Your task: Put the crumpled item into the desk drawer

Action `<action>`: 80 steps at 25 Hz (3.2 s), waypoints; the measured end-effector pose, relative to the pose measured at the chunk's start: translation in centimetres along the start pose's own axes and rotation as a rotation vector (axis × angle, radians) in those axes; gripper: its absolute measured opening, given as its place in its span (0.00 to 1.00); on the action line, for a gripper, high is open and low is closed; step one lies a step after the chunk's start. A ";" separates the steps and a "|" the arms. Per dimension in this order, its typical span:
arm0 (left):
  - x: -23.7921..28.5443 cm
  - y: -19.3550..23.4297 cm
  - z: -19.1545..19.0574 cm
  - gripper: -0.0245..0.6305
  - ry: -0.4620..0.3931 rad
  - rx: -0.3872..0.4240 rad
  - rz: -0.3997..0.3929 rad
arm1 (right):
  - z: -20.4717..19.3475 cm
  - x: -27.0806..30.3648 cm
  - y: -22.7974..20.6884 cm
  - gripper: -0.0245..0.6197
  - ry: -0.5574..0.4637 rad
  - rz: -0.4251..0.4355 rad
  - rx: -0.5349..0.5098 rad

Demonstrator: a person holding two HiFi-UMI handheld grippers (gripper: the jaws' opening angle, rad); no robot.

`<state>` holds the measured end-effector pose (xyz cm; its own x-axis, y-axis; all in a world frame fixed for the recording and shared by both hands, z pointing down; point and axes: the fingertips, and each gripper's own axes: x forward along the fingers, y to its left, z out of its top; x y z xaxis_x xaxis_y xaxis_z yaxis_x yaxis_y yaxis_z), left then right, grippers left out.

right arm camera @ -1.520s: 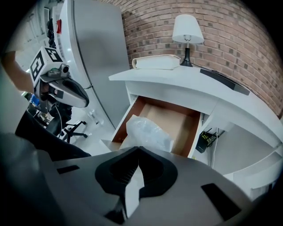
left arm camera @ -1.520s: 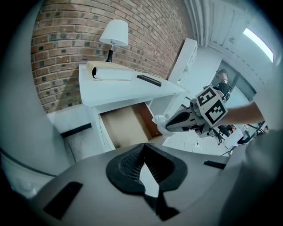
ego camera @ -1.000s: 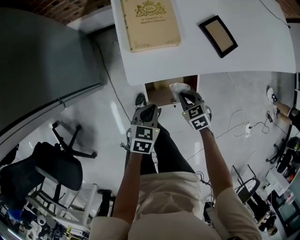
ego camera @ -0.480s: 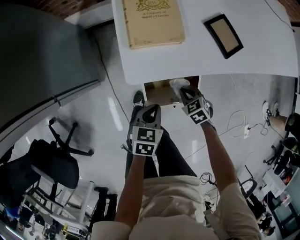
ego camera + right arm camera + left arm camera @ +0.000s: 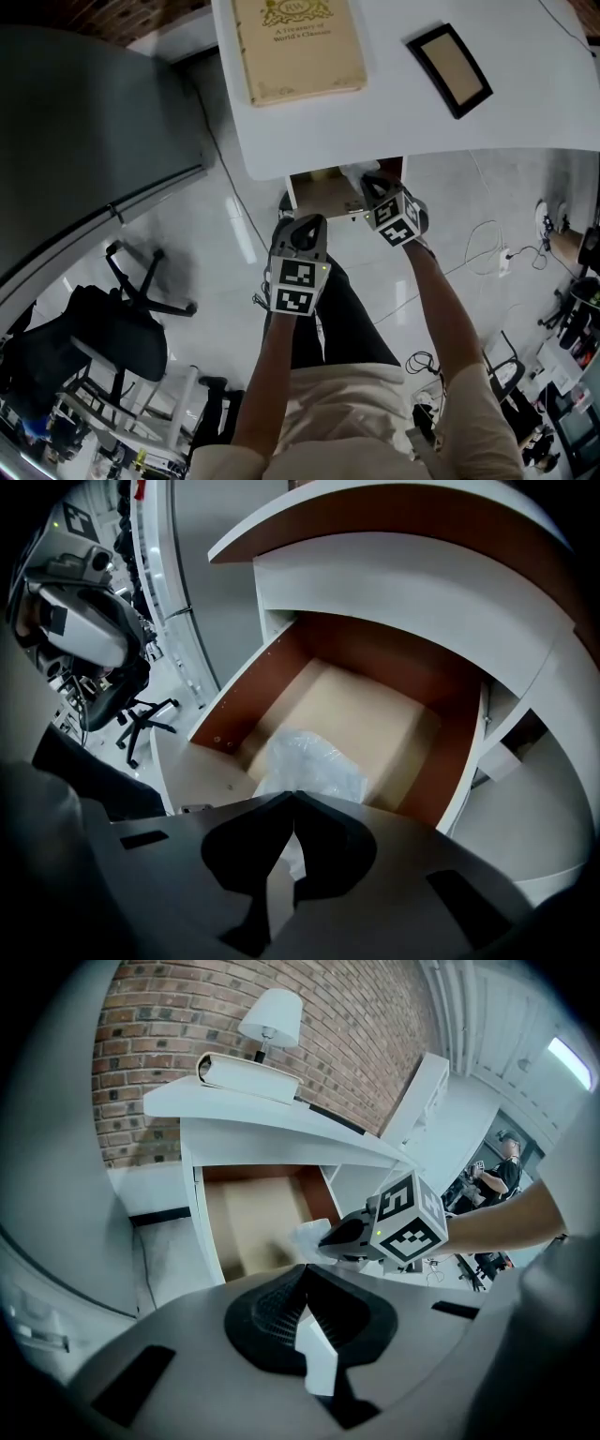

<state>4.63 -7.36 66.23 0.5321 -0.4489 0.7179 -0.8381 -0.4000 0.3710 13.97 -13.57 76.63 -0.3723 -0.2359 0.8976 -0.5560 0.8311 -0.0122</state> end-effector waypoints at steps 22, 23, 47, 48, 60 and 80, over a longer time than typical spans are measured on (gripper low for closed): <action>3.8 1.6 0.5 0.06 0.035 -0.029 -0.024 | -1.5 3.6 -1.9 0.08 0.055 0.023 -0.075; 3.9 1.6 0.6 0.06 0.034 -0.031 -0.028 | -1.6 3.8 -1.9 0.08 0.061 0.025 -0.078; 2.5 5.1 -0.2 0.06 0.018 -0.064 -0.013 | -0.2 7.7 2.2 0.08 0.192 0.190 -0.519; 2.4 5.4 -0.3 0.06 0.016 -0.067 -0.008 | -0.2 7.9 2.3 0.08 0.196 0.197 -0.526; 1.1 6.2 -1.6 0.06 0.018 -0.077 0.000 | 0.5 8.0 2.9 0.12 0.208 0.186 -0.510; -2.5 0.6 2.9 0.06 0.035 0.108 -0.075 | 3.9 -3.9 2.3 0.12 0.033 -0.029 0.125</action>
<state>3.18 -8.78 62.96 0.5865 -0.3876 0.7112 -0.7773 -0.5161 0.3597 11.28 -12.73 71.40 -0.3308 -0.2408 0.9125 -0.6554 0.7543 -0.0386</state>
